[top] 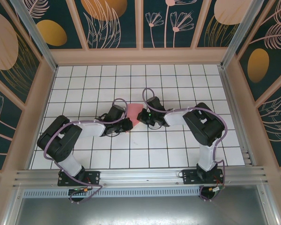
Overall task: Fold a paper plane with a square sheet of paper (pick it up from the middle)
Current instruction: Third fold the triangle at the center of the table.
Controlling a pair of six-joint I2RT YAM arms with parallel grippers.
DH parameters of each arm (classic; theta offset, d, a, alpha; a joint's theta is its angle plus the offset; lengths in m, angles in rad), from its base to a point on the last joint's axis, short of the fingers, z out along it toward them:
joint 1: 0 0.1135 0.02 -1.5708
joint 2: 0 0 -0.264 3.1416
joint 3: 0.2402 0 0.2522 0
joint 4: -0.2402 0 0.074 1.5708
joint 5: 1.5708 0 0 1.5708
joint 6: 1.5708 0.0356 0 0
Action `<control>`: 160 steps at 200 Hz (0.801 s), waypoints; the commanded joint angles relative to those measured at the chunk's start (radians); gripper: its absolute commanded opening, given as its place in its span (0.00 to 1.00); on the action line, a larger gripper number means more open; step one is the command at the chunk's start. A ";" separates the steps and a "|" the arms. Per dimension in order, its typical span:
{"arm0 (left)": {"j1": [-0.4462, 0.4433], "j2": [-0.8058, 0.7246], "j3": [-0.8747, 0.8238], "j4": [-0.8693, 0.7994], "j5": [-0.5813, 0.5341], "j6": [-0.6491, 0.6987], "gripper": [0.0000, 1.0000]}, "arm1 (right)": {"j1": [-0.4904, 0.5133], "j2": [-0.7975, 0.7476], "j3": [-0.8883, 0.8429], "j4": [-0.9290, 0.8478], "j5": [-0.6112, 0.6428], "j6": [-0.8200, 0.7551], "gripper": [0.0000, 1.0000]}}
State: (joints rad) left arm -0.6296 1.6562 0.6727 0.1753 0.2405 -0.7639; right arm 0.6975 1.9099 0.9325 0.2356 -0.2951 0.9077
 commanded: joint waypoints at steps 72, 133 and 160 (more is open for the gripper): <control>-0.002 -0.041 -0.056 0.033 0.088 -0.052 0.12 | 0.003 0.068 -0.033 -0.079 0.033 0.021 0.08; -0.002 -0.038 -0.065 0.002 -0.019 -0.045 0.10 | 0.003 0.068 -0.043 -0.078 0.034 0.019 0.08; -0.001 -0.023 -0.078 0.016 -0.023 -0.053 0.09 | 0.003 0.067 -0.047 -0.081 0.034 0.019 0.08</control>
State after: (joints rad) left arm -0.6296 1.6123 0.6209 0.1982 0.2501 -0.8059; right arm 0.6975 1.9121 0.9283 0.2478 -0.2962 0.9230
